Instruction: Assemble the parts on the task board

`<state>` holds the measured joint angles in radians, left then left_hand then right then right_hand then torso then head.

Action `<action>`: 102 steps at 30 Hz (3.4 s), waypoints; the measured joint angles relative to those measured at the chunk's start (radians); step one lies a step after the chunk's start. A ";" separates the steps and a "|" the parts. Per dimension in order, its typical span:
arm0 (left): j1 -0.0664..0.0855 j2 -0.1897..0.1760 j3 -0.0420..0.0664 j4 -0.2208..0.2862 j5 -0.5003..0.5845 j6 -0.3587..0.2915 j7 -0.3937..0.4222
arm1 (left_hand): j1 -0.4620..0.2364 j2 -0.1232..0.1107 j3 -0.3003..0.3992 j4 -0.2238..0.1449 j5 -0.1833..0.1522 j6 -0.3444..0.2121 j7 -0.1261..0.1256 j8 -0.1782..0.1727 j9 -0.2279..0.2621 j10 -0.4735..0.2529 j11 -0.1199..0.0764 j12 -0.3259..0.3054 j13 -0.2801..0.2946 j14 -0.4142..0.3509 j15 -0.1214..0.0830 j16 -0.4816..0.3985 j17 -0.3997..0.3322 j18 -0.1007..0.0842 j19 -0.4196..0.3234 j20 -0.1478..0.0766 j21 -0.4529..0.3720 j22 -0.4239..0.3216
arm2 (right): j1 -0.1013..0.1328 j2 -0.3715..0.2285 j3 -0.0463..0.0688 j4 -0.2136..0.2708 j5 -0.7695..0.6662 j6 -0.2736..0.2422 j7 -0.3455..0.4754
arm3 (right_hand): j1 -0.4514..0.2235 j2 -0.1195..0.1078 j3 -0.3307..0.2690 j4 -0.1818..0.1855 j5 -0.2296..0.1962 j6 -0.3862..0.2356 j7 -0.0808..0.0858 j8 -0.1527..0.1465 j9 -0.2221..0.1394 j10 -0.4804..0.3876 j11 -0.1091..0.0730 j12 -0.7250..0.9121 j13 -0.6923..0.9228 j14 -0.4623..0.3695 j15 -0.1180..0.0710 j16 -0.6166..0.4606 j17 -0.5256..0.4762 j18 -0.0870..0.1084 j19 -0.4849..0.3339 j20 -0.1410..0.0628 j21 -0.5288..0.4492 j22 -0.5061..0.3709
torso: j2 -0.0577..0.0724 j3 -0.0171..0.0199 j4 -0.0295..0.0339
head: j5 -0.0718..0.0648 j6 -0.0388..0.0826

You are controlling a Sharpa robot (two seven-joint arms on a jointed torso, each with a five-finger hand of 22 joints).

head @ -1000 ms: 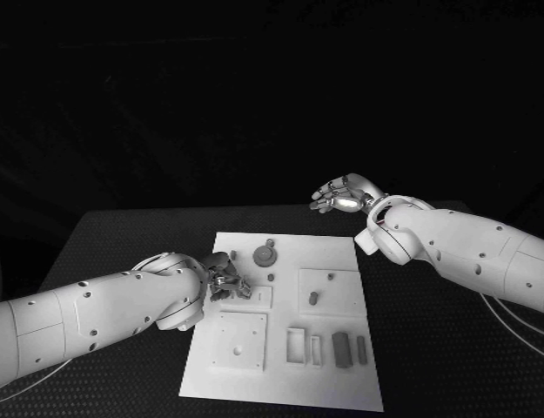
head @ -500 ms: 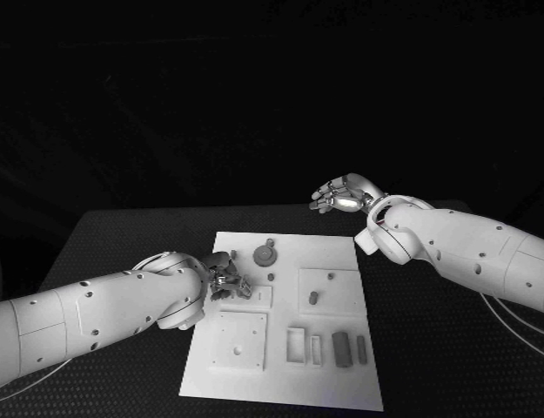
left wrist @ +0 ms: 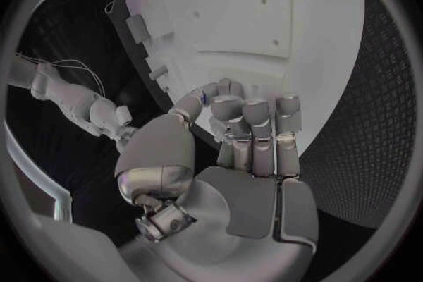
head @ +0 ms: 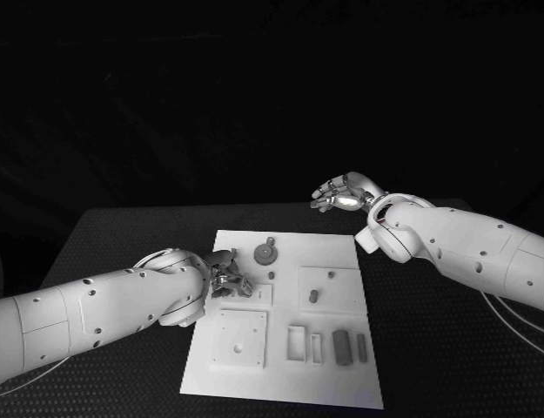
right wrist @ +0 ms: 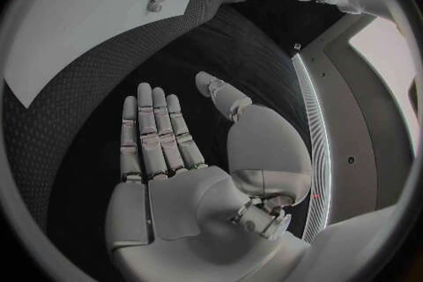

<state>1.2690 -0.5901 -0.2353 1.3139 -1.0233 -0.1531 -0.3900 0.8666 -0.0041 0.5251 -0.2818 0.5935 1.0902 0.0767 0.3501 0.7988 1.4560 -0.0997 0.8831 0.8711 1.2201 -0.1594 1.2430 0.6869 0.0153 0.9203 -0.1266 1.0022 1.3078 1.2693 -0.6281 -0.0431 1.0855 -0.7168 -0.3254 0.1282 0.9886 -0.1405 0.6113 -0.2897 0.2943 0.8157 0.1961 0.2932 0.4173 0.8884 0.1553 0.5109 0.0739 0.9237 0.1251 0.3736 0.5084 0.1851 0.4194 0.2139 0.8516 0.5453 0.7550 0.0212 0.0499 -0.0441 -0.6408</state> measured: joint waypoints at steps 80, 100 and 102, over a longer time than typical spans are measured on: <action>0.011 0.057 0.004 -0.028 -0.080 0.090 -0.067 | -0.097 0.021 0.150 0.063 -0.186 0.004 0.003 0.049 0.022 0.002 -0.002 0.110 -0.043 0.000 0.000 0.109 -0.085 0.000 0.000 0.000 0.024 0.000 | 0.000 0.005 0.000 -0.003 0.000 0.025 -0.005 | 0.004 0.004 0.000 0.000 0.073 0.000 0.000 0.005 -0.007 0.007 0.000 -0.020 -0.004 -0.004 0.003 -0.015 -0.010 0.000 -0.011 0.004 -0.008 -0.001 | 0.000 -0.0008 0.0003 | -0.001 0.000; 0.005 0.051 0.002 -0.026 -0.078 0.096 -0.064 | -0.164 -0.104 0.048 0.134 -0.443 0.093 -0.046 0.043 0.020 -0.004 0.004 0.111 -0.080 -0.009 -0.028 0.116 -0.119 0.000 -0.011 0.003 0.024 0.000 | 0.000 0.004 0.000 -0.004 0.000 0.025 -0.005 | 0.004 0.004 0.000 0.000 0.074 -0.004 0.004 0.005 -0.008 0.007 0.000 -0.020 -0.005 -0.007 0.007 -0.019 -0.010 0.000 -0.018 0.004 -0.008 0.000 | 0.000 -0.0018 0.0009 | -0.002 0.000; 0.005 0.049 0.002 -0.026 -0.077 0.096 -0.063 | -0.164 -0.104 0.048 0.134 -0.443 0.093 -0.046 0.043 0.018 -0.004 0.004 0.111 -0.080 -0.010 -0.029 0.116 -0.119 0.000 -0.011 0.003 0.024 0.000 | 0.000 0.003 0.000 -0.004 0.000 0.025 -0.005 | 0.004 0.004 0.000 0.000 0.074 -0.004 0.004 0.005 -0.008 0.007 0.000 -0.020 -0.005 -0.007 0.007 -0.019 -0.010 0.000 -0.018 0.004 -0.008 0.000 | 0.000 -0.0017 0.0008 | -0.002 0.000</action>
<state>1.2741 -0.5409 -0.2336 1.2881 -1.1005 -0.0574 -0.4531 0.7025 -0.1081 0.5730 -0.1479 0.1501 1.1831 0.0305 0.3934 0.8167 1.4524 -0.0961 0.9944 0.7913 1.2099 -0.1883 1.3592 0.5677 0.0156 0.9091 -0.1232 1.0263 1.3075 1.2694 -0.6248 -0.0431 1.0812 -0.7167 -0.3004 0.1230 0.9926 -0.1366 0.6114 -0.2897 0.3680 0.8121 0.1996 0.2981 0.4096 0.8954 0.1554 0.4905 0.0690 0.9163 0.1318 0.3544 0.4979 0.1853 0.4015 0.2175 0.8440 0.5448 0.7547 0.0195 0.0506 -0.0457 -0.6406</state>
